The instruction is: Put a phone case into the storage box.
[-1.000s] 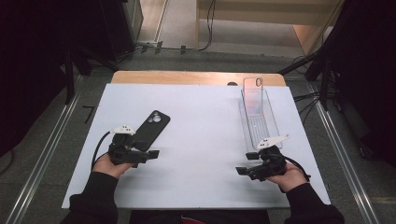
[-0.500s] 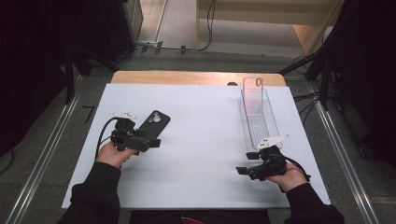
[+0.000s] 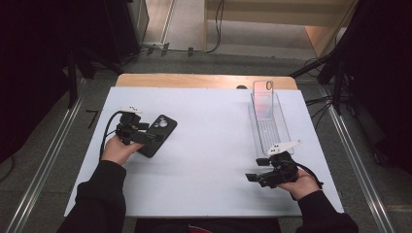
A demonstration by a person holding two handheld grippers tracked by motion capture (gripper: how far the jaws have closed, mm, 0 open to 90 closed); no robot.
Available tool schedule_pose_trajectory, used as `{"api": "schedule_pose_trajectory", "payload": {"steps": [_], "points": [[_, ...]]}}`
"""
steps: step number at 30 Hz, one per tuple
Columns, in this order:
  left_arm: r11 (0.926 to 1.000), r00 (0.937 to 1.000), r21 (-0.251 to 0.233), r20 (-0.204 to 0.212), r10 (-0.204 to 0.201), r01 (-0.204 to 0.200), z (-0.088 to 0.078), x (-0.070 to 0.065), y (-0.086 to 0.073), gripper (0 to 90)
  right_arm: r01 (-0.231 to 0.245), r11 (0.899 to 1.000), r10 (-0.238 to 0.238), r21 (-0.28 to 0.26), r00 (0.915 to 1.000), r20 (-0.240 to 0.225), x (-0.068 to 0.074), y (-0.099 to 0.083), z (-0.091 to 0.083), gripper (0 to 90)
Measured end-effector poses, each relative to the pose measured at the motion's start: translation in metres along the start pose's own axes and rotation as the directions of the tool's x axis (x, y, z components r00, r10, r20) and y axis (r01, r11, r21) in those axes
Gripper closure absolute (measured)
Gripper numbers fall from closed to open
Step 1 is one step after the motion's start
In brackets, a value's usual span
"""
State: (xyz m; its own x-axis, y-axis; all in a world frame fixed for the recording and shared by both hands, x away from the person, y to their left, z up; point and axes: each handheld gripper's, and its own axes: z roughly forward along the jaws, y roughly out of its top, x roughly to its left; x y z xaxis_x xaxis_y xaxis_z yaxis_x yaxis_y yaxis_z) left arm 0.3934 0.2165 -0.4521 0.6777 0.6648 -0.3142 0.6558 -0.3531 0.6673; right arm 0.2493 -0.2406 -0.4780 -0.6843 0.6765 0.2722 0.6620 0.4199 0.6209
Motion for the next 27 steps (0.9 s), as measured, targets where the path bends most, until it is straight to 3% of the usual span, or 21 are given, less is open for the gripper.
{"api": "schedule_pose_trajectory", "payload": {"steps": [8,12,17,27], "points": [[1.0,0.9994,0.0,-0.034,0.007,-0.007,0.011,0.012,0.005,0.0,0.002,1.0,-0.002,-0.001,1.0,0.0,0.0,0.0,0.0,21.5],[0.9997,0.9988,-0.021,-0.046,-0.014,0.013,0.013,0.018,0.008,0.0,0.002,1.0,-0.002,0.001,1.0,0.001,0.0,0.0,0.001,21.5],[0.9988,0.9973,0.008,-0.055,-0.048,0.049,0.018,0.023,0.004,0.0,0.002,1.0,-0.002,0.003,1.0,0.005,0.0,0.0,0.0,21.5],[0.9968,0.9967,0.07,-0.073,-0.034,0.04,0.029,0.028,-0.004,0.0,0.002,1.0,-0.002,0.007,1.0,0.004,0.0,-0.001,0.001,21.5]]}}
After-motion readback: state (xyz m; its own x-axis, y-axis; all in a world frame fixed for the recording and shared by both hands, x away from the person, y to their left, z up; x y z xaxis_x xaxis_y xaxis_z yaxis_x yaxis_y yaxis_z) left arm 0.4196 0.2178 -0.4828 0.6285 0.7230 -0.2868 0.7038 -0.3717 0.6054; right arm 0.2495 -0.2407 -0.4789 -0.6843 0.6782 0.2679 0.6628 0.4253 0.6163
